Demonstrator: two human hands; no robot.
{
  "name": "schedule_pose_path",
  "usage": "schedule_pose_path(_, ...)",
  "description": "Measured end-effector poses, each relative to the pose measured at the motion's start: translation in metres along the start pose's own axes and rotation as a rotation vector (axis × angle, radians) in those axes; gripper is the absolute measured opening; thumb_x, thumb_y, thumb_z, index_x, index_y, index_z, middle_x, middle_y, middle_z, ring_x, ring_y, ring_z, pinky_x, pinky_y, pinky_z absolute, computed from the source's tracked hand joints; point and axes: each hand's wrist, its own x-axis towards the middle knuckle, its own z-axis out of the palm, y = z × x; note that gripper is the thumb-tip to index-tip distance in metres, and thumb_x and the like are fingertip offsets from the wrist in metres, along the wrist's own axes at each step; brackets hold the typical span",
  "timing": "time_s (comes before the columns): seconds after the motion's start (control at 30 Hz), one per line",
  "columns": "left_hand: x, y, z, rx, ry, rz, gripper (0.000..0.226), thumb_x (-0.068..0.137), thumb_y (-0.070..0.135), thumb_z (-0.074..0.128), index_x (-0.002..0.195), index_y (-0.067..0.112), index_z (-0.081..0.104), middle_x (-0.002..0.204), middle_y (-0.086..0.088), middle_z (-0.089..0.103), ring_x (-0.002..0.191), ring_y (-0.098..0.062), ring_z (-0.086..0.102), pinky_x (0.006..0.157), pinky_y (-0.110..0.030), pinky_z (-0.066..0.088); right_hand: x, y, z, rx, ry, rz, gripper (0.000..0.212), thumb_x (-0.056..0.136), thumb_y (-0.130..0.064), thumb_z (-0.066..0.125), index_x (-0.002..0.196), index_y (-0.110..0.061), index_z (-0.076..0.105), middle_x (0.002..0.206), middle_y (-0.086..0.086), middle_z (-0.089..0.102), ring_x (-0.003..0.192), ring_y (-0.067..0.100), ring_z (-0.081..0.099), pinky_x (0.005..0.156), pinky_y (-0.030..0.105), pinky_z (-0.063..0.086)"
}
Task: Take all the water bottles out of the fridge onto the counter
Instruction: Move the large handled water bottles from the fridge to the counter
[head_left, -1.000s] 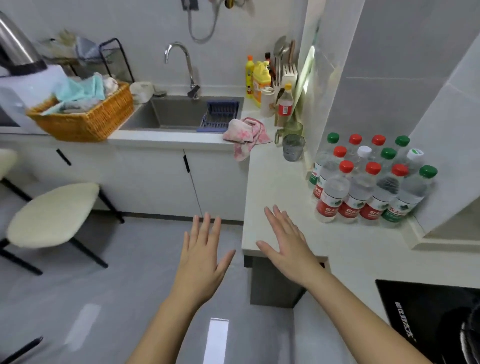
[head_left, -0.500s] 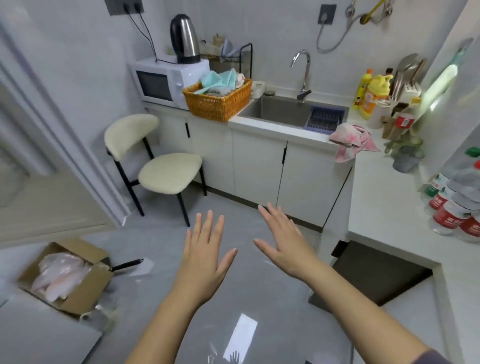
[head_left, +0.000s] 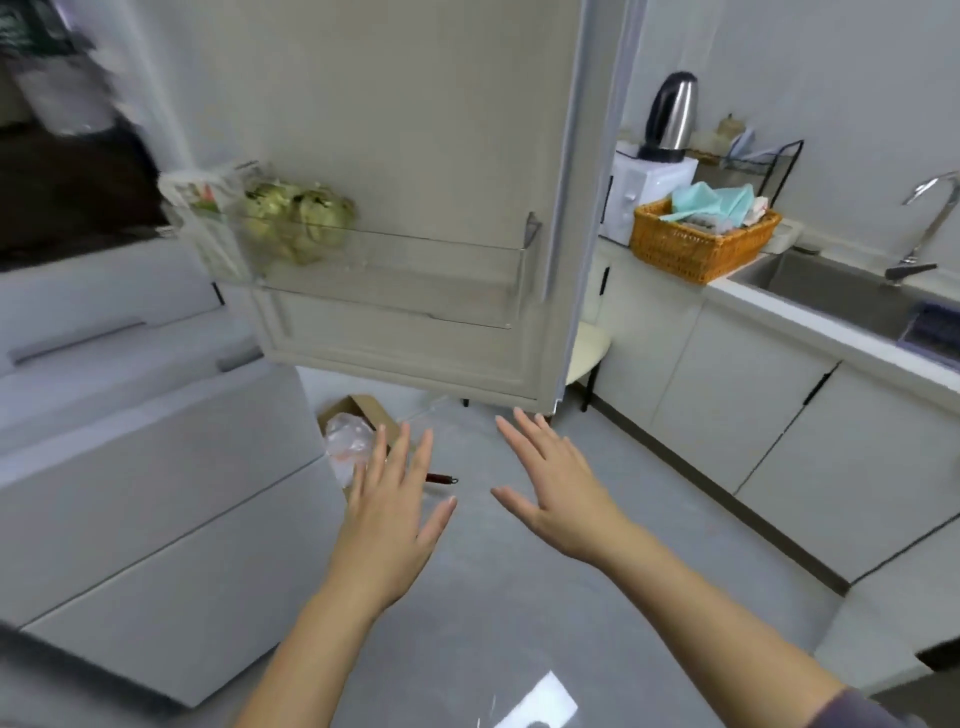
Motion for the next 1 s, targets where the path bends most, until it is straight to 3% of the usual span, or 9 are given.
schedule_pose_path(0.2,-0.002,-0.074,-0.028,0.047,0.062,-0.159,0.082,0.081,0.069,0.003,0.152,0.029,-0.007,0.158,0.006,-0.017,0.146,-0.015,-0.025,0.117,-0.034,-0.012,0.069,-0.047,0.029,-0.086,-0.085,-0.164,0.074,0.092,-0.063,0.024,0.155,-0.036,-0.002,0.165,-0.005,-0.004,0.152,0.02,-0.007,0.123,0.044,0.004)
schedule_pose_path(0.33,0.007,-0.129,-0.052,0.086,0.105,-0.276,0.083,0.081,0.07,0.003,0.152,0.029,-0.008,0.161,0.003,-0.015,0.145,-0.014,-0.025,0.117,-0.034,-0.009,0.133,-0.083,0.052,-0.032,-0.127,-0.271,0.07,0.099,-0.054,0.036,0.154,-0.038,-0.004,0.164,-0.007,-0.009,0.151,0.017,-0.012,0.123,0.042,0.0)
schedule_pose_path(0.7,0.021,-0.248,-0.107,0.157,0.226,-0.521,0.084,0.082,0.069,0.004,0.155,0.026,-0.001,0.16,0.005,-0.015,0.145,-0.013,-0.027,0.116,-0.033,-0.013,0.279,-0.194,0.094,-0.005,-0.198,-0.572,0.07,0.1,-0.052,0.038,0.155,-0.036,-0.003,0.164,-0.006,-0.012,0.15,0.016,-0.015,0.122,0.04,-0.004)
schedule_pose_path(1.0,0.03,-0.346,-0.158,0.181,0.289,-0.577,0.083,0.085,0.071,0.005,0.155,0.028,-0.003,0.161,0.006,-0.017,0.145,-0.013,-0.027,0.12,-0.038,-0.008,0.35,-0.283,0.116,-0.037,-0.169,-0.629,0.07,0.101,-0.053,0.036,0.154,-0.037,-0.005,0.164,-0.007,-0.013,0.15,0.017,-0.015,0.121,0.041,-0.004)
